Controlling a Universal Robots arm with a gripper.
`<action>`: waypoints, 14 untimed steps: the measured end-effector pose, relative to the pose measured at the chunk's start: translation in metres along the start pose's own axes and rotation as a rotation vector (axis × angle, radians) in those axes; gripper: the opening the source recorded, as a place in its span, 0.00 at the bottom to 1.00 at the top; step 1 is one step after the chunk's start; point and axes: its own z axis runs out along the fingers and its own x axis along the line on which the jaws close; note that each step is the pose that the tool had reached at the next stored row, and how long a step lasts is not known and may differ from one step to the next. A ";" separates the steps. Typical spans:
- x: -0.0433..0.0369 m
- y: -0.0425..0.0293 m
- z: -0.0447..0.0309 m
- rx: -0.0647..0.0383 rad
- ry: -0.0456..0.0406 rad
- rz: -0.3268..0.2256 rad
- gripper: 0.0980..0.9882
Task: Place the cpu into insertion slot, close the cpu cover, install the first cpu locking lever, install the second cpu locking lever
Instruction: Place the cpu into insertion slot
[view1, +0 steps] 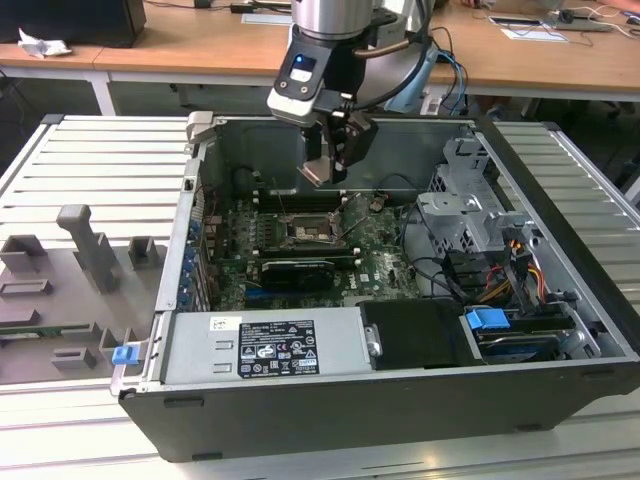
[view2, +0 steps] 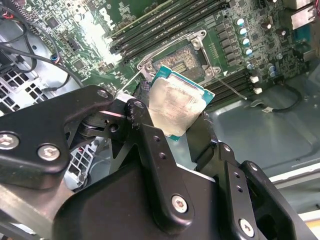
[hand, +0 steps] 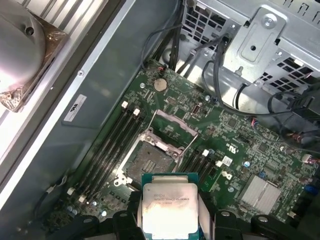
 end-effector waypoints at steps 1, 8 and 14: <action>0.0000 0.0000 0.0001 0.000 -0.0003 0.003 0.49; 0.0000 0.0000 0.0007 -0.001 -0.0031 0.040 0.49; 0.0000 -0.0001 0.0021 -0.002 -0.0050 0.064 0.49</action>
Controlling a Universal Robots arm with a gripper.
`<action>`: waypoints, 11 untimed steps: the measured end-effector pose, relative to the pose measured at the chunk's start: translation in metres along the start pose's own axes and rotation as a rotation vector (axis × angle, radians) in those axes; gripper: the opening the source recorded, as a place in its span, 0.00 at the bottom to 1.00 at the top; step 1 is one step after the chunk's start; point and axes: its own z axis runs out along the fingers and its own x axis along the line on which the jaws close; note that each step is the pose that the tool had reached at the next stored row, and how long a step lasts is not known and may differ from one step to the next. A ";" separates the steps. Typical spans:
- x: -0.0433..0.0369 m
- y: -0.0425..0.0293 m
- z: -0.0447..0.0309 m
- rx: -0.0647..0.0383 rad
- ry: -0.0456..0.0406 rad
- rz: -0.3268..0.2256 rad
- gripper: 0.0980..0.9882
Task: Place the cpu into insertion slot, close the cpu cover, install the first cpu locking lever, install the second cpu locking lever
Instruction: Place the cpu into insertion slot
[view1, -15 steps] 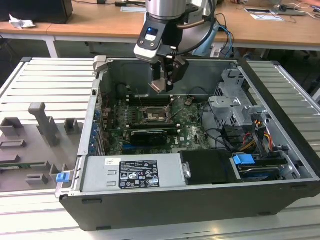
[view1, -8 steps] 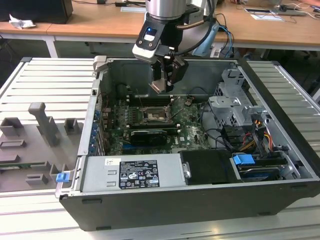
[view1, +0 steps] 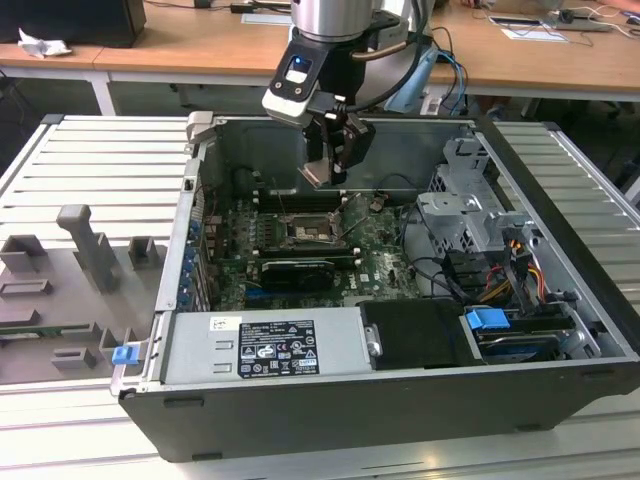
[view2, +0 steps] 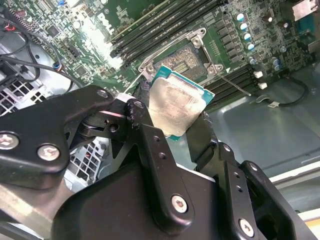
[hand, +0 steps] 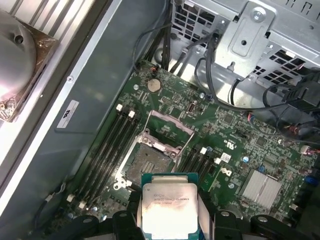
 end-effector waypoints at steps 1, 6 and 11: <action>0.0000 0.0000 0.0002 0.000 -0.0002 0.003 0.49; -0.0001 -0.0002 0.0021 0.000 -0.0016 0.020 0.49; -0.0001 -0.0003 0.0042 -0.001 -0.0031 0.040 0.49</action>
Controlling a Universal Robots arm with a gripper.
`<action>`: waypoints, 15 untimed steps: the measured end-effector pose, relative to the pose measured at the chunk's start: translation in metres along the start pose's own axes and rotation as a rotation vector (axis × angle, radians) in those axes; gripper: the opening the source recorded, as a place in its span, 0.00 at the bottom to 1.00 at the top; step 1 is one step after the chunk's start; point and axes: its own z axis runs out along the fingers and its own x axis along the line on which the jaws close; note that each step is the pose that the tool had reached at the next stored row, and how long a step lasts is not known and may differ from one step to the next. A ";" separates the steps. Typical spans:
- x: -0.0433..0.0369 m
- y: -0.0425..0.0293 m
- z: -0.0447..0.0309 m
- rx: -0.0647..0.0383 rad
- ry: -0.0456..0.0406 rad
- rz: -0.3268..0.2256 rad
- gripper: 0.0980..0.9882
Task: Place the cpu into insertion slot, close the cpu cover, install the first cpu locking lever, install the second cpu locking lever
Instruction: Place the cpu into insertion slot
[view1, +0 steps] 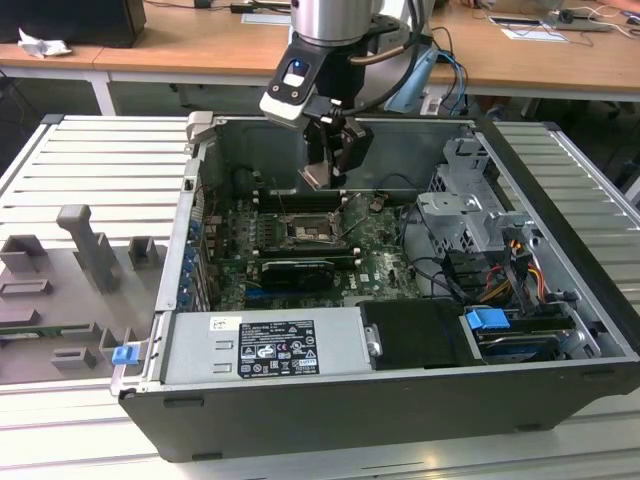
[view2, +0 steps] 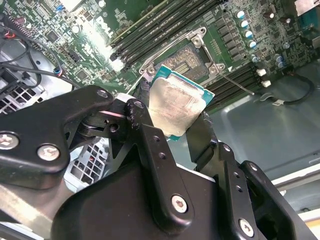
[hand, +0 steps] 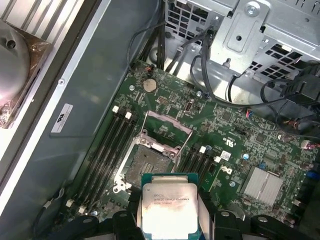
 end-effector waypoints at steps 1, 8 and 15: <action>0.0000 -0.0001 0.0006 0.000 -0.0003 0.004 0.49; -0.0001 -0.0003 0.0035 -0.001 -0.0023 0.029 0.49; -0.0001 -0.0004 0.0053 -0.001 -0.0033 0.043 0.49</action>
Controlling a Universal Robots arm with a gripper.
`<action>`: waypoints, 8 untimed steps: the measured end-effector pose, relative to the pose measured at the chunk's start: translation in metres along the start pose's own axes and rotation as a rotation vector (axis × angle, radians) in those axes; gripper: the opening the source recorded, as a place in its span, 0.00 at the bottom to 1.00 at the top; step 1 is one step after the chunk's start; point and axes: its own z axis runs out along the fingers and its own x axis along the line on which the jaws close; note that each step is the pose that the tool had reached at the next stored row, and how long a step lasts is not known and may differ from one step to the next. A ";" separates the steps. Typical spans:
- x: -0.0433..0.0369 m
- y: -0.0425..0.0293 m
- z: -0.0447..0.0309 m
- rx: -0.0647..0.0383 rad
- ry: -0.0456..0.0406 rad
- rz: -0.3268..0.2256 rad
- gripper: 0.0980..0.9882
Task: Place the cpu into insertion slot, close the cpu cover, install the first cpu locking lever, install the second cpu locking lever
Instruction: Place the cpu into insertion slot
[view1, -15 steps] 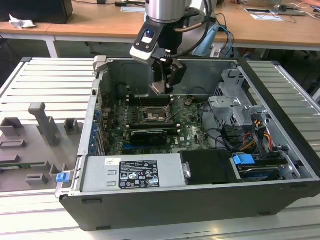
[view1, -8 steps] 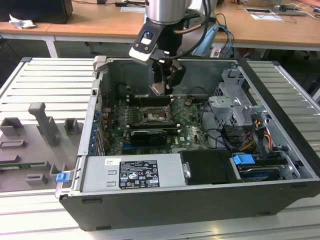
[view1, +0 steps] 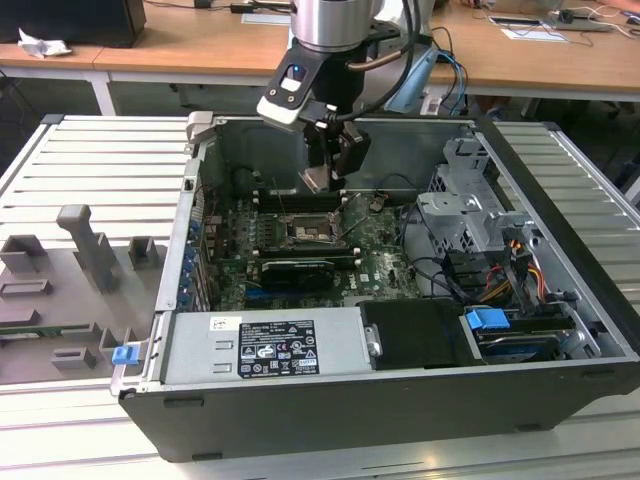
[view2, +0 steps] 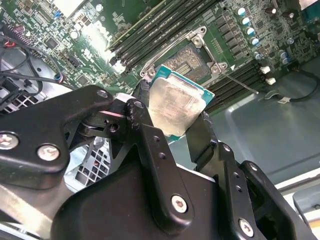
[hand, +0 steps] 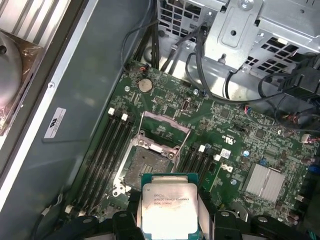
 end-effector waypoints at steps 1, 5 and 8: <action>0.0000 0.0000 0.0007 0.000 -0.0002 0.003 0.49; -0.0001 -0.0003 0.0034 0.000 -0.0012 0.015 0.49; -0.0001 -0.0004 0.0048 0.000 -0.0014 0.019 0.49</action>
